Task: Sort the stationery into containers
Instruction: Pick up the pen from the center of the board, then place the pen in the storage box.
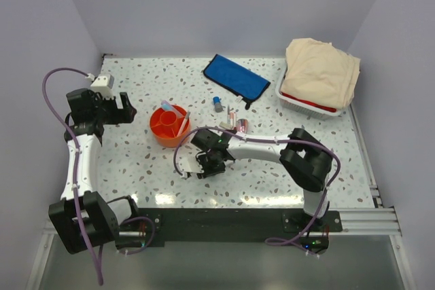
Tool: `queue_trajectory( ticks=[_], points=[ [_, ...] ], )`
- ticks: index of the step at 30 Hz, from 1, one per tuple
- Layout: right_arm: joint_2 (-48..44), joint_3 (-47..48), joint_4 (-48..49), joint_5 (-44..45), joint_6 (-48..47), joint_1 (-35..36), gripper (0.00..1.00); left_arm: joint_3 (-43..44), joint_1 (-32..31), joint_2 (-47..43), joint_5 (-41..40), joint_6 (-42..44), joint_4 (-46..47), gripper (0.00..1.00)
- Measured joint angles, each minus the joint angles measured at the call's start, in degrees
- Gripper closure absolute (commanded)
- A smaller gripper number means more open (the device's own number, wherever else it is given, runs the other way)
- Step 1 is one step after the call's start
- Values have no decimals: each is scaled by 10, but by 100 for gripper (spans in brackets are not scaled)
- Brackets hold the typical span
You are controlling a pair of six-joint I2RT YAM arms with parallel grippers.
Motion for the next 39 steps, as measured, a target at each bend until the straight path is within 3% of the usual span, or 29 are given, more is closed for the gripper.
queue_trajectory(
  ticks=[1,4,12,16,19,24,29,34,39],
  points=[
    [1,1,0,8,5,5,87,0,0,0,0,1,0,11],
    [4,6,3,34,21,17,100,0,0,0,0,1,1,11],
    [14,49,-34,37,54,20,100,0,0,0,0,0,2,11],
    [18,165,-108,-29,74,5,100,0,0,0,4,0,6,11],
    [7,261,-87,-92,120,-20,100,0,0,0,6,0,6,11],
    [-64,268,59,-150,252,-78,100,0,0,2,7,0,10,11],
    [-138,152,303,-137,365,-97,100,0,0,19,10,0,15,11],
    [-116,93,481,-116,457,-97,100,4,0,44,14,0,13,12],
    [-73,72,579,-103,514,-105,100,25,0,70,14,0,9,12]
  ],
)
